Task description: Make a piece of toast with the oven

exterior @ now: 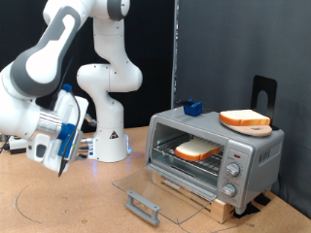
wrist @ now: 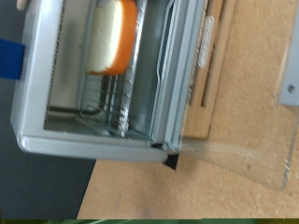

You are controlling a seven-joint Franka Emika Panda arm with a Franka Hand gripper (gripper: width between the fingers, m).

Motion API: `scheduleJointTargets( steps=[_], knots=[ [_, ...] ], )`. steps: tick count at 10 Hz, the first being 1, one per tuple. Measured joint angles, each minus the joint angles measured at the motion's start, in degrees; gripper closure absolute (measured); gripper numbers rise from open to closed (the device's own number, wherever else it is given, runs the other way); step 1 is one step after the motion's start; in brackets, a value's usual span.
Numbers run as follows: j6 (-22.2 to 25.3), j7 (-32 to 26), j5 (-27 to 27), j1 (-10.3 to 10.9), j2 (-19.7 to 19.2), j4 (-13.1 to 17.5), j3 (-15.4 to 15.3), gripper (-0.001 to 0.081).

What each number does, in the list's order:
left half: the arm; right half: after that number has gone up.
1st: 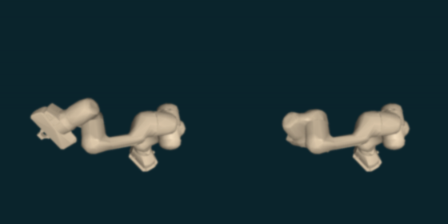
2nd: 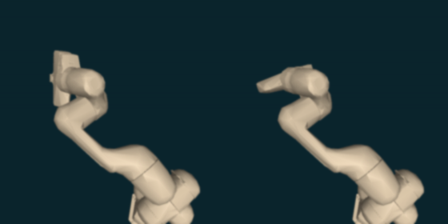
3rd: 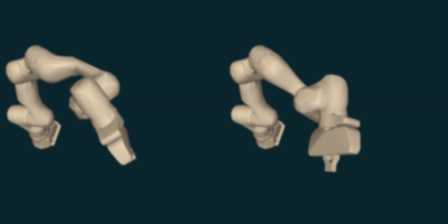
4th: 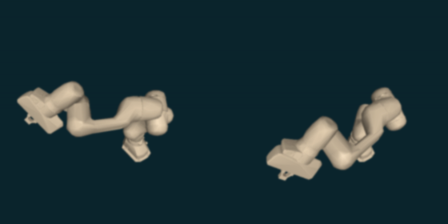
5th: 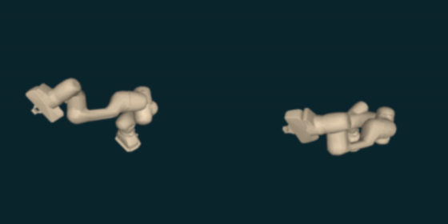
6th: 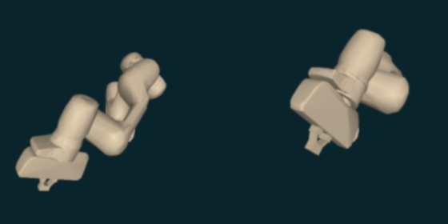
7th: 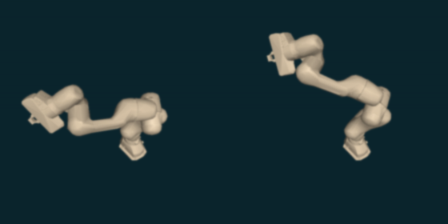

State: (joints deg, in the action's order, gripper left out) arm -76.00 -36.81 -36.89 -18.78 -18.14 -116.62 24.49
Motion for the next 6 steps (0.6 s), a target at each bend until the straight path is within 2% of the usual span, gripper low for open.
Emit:
scheduleJointTargets(
  steps=[3,5,6],
  knots=[
    [1.3,-2.0,2.0,-0.9,-4.5,3.3,0.0,-0.0003],
    [-1.3,-2.4,1.9,-1.0,-5.3,3.5,0.0,-0.0003],
    [-0.7,-2.4,1.9,-1.0,-5.4,3.5,0.0,-0.0003]
  ],
)
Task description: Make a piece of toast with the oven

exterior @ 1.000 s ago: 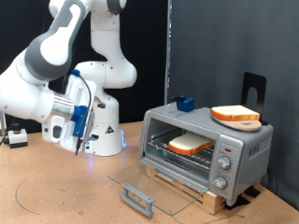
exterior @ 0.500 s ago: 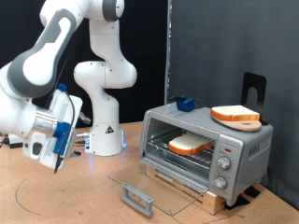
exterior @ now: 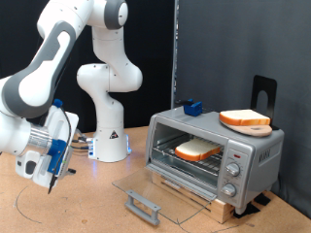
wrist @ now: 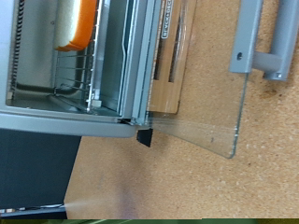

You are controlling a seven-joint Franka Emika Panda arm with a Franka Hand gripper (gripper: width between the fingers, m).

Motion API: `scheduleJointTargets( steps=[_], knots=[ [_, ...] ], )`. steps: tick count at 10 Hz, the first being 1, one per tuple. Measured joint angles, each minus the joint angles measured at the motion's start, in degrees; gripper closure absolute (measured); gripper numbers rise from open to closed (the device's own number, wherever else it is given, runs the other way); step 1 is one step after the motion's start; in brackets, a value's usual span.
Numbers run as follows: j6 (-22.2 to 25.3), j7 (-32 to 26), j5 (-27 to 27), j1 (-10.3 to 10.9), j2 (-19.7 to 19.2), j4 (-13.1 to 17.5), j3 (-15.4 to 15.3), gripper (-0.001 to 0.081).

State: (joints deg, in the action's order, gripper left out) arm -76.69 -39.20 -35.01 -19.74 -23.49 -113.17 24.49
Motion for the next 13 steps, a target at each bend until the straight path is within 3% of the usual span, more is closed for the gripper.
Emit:
scheduleJointTargets(
  steps=[2,3,6,7,9,13],
  knots=[
    [4.6,-1.3,1.2,-0.5,-1.2,0.8,0.0,-0.0003],
    [4.7,-0.9,1.4,-0.7,-2.5,1.0,0.0,-0.0003],
    [2.7,3.2,2.4,-0.3,-8.8,1.6,-0.5,-0.0003],
    [-0.5,3.5,2.4,0.2,-10.6,1.3,-0.7,-0.0003],
    [-2.0,3.6,2.2,0.9,-11.6,1.2,-0.5,-0.0003],
    [2.3,-0.1,-1.4,-0.8,-13.2,0.3,-2.1,-0.0003]
  ],
)
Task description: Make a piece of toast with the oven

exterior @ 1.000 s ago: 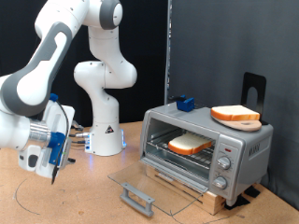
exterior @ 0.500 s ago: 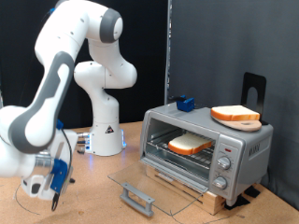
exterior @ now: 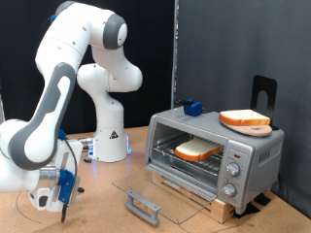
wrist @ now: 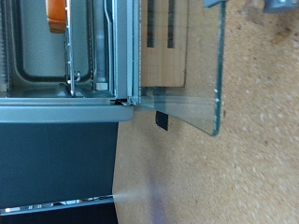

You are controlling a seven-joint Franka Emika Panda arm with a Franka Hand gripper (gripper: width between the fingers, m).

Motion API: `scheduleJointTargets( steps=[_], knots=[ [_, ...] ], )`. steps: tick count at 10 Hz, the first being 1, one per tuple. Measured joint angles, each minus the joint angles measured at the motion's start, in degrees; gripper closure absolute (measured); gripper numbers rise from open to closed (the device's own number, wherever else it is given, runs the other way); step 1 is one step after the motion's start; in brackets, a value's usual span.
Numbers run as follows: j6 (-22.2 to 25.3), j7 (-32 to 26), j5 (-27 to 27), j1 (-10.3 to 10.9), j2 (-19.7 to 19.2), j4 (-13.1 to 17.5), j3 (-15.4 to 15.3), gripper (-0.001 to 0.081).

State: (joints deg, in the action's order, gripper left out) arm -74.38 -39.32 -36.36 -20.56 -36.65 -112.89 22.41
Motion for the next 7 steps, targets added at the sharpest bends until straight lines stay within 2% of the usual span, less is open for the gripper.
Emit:
scheduleJointTargets(
  steps=[2,7],
  knots=[
    [-0.9,-0.4,-0.2,0.6,0.0,-3.0,-1.5,-0.0003],
    [-7.3,-1.1,-2.8,4.6,2.3,-12.4,-4.5,-0.0003]
  ],
)
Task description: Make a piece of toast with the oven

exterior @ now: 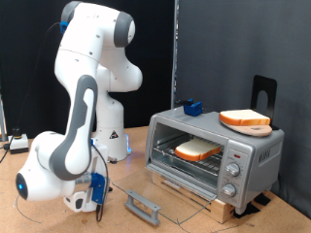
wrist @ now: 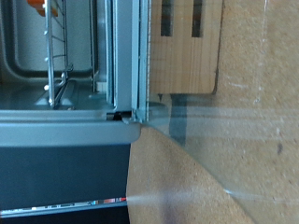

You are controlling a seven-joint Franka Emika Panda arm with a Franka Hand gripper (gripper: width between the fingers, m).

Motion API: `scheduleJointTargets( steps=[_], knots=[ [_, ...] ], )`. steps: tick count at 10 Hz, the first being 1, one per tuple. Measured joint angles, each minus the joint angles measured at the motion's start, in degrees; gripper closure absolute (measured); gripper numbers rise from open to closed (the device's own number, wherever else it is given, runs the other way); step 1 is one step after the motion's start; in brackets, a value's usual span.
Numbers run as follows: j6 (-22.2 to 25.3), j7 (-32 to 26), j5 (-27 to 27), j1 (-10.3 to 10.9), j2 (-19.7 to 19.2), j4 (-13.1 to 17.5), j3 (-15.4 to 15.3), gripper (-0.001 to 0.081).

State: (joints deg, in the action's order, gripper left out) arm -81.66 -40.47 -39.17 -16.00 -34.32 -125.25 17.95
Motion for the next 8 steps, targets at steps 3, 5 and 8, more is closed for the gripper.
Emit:
scheduleJointTargets(
  steps=[3,5,8],
  knots=[
    [-0.6,-0.3,-1.4,0.8,2.1,-3.0,-0.8,-0.0003],
    [5.4,-0.9,-1.3,-0.3,3.9,-3.0,-0.5,-0.0003],
    [12.2,-1.1,-1.3,-1.2,7.2,-3.6,-0.7,-0.0003]
  ],
)
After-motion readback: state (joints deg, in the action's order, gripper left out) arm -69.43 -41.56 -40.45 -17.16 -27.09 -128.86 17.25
